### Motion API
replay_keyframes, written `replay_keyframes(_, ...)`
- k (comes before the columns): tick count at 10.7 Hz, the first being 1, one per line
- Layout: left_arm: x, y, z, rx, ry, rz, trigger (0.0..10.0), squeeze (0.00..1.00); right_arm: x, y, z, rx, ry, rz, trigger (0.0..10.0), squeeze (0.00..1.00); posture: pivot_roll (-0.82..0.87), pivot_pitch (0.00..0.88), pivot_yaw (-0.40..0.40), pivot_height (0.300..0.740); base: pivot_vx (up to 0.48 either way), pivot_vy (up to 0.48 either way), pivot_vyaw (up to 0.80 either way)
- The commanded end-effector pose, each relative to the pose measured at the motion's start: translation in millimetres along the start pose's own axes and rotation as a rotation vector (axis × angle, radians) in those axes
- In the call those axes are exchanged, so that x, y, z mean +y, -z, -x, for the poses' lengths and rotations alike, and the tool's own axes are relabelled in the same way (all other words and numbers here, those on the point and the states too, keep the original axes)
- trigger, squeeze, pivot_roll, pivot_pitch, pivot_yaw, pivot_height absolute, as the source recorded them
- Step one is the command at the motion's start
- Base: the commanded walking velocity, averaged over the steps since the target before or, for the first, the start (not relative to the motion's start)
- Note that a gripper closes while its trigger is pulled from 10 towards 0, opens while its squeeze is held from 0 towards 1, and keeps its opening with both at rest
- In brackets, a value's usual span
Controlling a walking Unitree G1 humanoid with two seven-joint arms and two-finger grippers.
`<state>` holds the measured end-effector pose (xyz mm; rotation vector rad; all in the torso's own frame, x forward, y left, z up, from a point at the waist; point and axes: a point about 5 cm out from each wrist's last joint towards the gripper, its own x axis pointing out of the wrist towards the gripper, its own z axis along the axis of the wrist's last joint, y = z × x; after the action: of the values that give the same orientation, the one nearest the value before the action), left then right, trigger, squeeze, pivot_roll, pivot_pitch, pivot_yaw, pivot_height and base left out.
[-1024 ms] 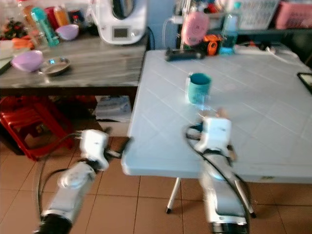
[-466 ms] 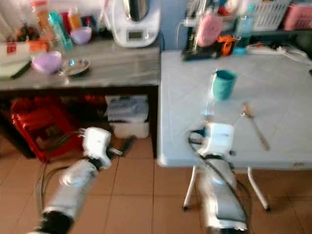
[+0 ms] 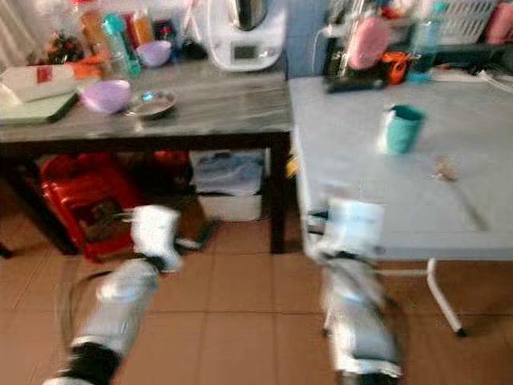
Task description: Setting the table
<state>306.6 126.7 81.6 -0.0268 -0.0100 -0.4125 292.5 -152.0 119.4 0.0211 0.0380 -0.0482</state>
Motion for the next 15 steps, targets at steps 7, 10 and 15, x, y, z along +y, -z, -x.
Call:
replay_keyframes(7, 29.2, -6.4, 6.3, -0.02, -0.198, -0.094, 10.0, 0.0, -19.0, -2.3, 8.4, -0.037, 0.054, 0.017, 10.0, 0.0, 0.01, 0.0, 0.083, 0.74, 0.0, 0.419, 0.0)
replay_keyframes(10, 40.4, -1.9, 18.7, -0.004, -0.247, -0.121, 10.0, 0.0, -20.8, -0.7, 15.5, -0.049, 0.046, 0.047, 10.0, 0.0, 0.01, 0.0, 0.08, 0.74, 0.0, 0.42, 0.0)
replay_keyframes(15, 21.6, -3.5, 14.5, -0.033, -0.15, -0.092, 10.0, 0.0, -13.8, -2.5, 16.0, -0.069, 0.007, 0.052, 10.0, 0.0, 0.02, 0.0, 0.082, 0.74, 0.0, 0.082, 0.0)
